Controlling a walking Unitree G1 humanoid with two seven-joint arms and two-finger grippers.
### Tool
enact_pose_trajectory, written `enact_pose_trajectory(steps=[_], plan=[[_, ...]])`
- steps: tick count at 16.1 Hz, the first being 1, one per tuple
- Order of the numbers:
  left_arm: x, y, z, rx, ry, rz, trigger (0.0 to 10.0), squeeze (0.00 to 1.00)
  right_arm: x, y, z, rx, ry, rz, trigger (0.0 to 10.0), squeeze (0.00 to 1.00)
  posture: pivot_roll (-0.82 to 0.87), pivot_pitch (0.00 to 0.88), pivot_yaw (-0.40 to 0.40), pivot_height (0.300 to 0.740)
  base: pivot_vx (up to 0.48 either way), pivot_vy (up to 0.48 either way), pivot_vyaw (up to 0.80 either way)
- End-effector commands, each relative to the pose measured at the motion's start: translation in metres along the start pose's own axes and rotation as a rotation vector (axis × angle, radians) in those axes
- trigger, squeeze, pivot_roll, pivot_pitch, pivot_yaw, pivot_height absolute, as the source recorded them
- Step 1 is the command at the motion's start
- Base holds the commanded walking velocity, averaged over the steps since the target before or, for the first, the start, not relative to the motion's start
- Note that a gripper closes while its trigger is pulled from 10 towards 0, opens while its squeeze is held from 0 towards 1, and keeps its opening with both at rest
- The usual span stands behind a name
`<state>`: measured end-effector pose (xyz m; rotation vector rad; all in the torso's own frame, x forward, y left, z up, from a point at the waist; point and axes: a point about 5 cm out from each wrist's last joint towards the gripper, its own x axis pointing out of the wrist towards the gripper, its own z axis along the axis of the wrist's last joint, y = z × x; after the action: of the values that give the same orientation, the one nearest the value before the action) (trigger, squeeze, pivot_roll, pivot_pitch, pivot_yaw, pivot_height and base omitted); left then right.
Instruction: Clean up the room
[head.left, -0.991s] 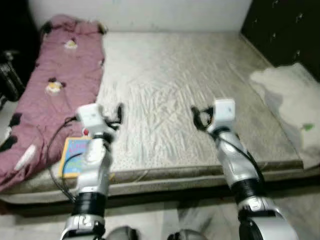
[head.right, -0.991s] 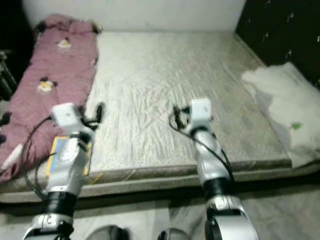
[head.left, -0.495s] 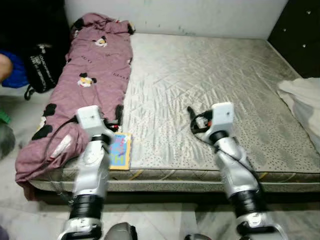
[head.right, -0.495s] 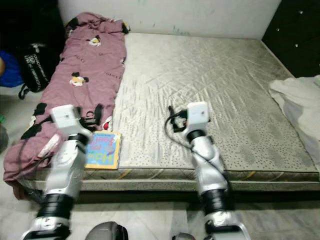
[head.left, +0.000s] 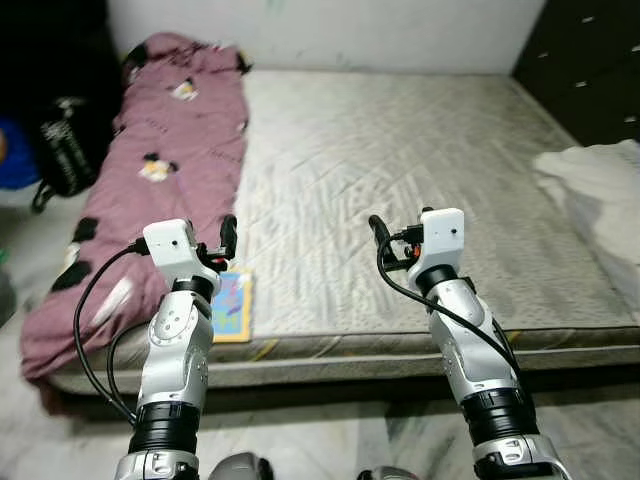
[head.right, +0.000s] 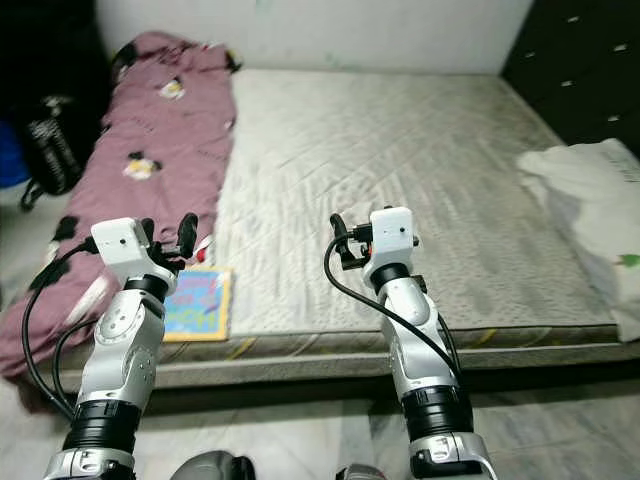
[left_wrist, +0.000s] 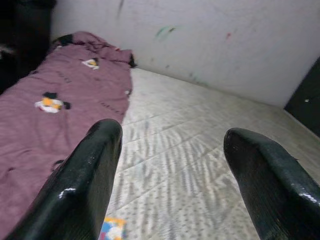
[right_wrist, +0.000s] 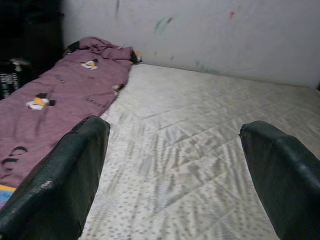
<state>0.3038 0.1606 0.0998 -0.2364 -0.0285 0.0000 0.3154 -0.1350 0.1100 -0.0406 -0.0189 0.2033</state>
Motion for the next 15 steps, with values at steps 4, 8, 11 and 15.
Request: enact_pose_trajectory(steps=[4, 8, 11, 15], plan=[[0.0037, -0.0057, 0.0064, -0.003, -0.018, -0.027, 10.0, 0.0, 0.0016, 0.0002, 0.0064, -0.016, -0.014, 0.015, 10.0, 0.0, 0.01, 0.0, -0.021, 0.74, 0.368, 0.0, 0.0], [0.0039, -0.005, 0.0064, -0.003, -0.015, -0.031, 10.0, 0.0, 0.002, 0.0012, 0.0058, -0.013, -0.01, 0.016, 10.0, 0.0, 0.01, 0.0, -0.019, 0.74, 0.382, 0.0, 0.0], [0.0048, -0.0047, 0.0042, -0.004, 0.007, -0.023, 10.0, 0.0, 0.0025, 0.0011, 0.005, -0.005, -0.004, 0.015, 10.0, 0.0, 0.01, 0.0, -0.019, 0.74, 0.231, 0.0, 0.0], [0.0066, -0.0023, -0.0004, -0.015, 0.045, 0.01, 10.0, 0.0, 0.0032, 0.0007, 0.0041, 0.003, 0.004, 0.013, 10.0, 0.0, 0.01, 0.0, -0.019, 0.74, 0.0, 0.0, 0.0]])
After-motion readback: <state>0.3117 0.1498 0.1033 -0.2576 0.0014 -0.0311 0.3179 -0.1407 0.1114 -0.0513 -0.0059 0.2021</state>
